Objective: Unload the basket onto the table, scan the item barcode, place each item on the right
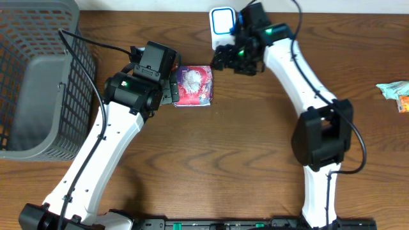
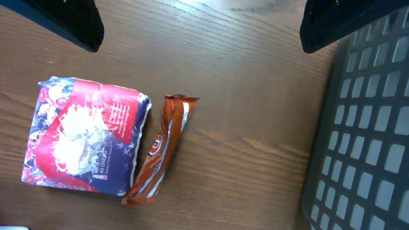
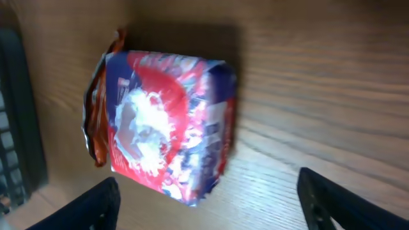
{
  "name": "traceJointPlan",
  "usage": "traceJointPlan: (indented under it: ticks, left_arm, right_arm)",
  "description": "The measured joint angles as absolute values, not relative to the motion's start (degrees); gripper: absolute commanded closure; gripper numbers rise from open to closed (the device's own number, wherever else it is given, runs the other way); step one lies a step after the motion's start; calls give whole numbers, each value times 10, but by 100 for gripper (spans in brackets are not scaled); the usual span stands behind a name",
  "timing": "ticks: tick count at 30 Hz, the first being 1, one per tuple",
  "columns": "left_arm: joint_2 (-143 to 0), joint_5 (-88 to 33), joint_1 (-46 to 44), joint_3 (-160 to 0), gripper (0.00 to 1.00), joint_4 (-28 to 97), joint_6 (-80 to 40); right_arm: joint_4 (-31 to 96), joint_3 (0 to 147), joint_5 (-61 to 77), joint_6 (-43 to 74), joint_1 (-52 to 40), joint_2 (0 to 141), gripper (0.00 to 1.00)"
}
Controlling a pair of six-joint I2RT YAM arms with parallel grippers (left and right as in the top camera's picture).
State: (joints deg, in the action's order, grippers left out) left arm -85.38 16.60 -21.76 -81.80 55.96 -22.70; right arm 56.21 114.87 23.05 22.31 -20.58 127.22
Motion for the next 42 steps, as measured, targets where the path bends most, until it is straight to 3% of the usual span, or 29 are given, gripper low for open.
traceJointPlan:
  ticks: [7,19,25,27,34,42]
  left_arm:
    - [-854,166,-218,-818,2,560,-227]
    - [-854,166,-218,-818,2,560,-227]
    - [-854,166,-218,-818,2,560,-227]
    - [-854,166,-218,-818,2,560,-227]
    - [-854,166,-218,-818,2,560,-227]
    - [-854,166,-218,-818,2,560,-227]
  right_arm:
    - [543,1148,231,248,-243,1300,26]
    - [542,1147,231,274,-274,1341,26]
    - [544,1146,233,281,-286,1373,53]
    - [543,1147,236,280,-284,1373,68]
    - [559,1147,243,259,-270,1373,96]
    - [673,1168,174,230,-241,1362,99]
